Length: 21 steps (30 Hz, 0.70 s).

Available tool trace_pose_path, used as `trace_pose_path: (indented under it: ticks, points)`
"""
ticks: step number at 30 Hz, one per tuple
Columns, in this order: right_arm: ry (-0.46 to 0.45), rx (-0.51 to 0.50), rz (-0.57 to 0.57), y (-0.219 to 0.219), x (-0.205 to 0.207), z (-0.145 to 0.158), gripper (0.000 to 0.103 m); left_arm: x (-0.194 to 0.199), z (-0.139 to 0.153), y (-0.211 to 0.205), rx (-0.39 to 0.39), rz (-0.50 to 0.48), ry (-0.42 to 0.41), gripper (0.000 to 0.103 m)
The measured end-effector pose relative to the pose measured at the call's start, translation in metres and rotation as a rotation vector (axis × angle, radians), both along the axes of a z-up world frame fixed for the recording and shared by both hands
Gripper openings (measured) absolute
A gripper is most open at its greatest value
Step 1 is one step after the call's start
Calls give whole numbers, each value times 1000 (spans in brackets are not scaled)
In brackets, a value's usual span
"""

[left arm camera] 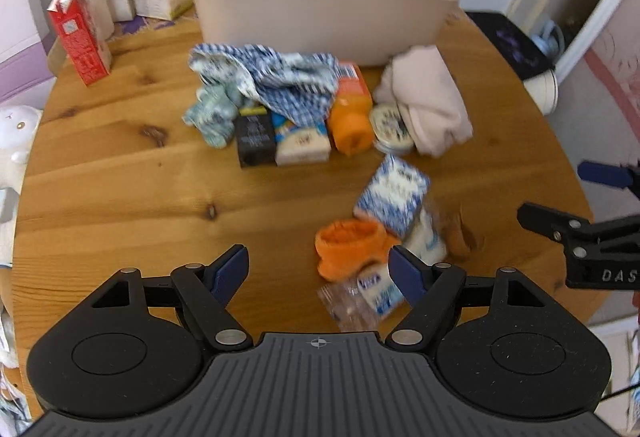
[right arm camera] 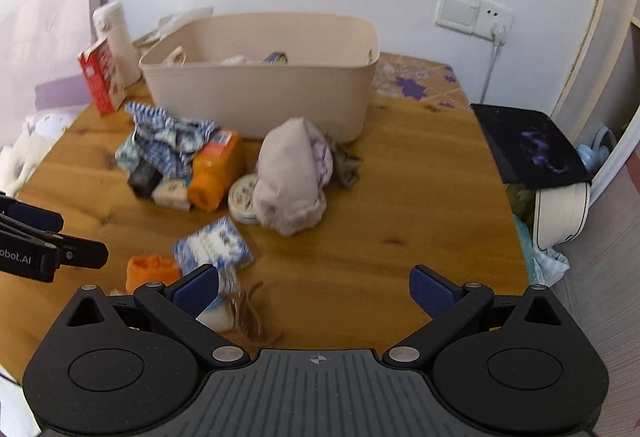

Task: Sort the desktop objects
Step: 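Move the left gripper toward the bread bag while the right approaches the brown hair clip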

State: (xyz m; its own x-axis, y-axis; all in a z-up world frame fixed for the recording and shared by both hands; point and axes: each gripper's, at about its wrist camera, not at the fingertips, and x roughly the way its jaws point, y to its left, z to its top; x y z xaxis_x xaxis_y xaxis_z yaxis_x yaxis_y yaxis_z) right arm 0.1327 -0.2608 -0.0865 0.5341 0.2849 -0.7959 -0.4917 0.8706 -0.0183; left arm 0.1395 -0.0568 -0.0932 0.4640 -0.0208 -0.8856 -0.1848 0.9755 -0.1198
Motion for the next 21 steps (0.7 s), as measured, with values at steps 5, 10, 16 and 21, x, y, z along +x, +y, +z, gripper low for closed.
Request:
trace_pose_path:
  ticks: [5,10,16,21]
  points:
    - [25,-17,37,0,-3,-14,103,-4,-14,-15,15,-48,41,78]
    - [45,-41,82,2,-6,-28,103,-3,-28,-23,22,-75,69,78]
    - [70,-62,114,6,-4,-42,103,1,-42,-29,-9,-97,94,78]
    - [88,-82,137,8,1,-53,103,7,-48,-37,16,-120,92,78]
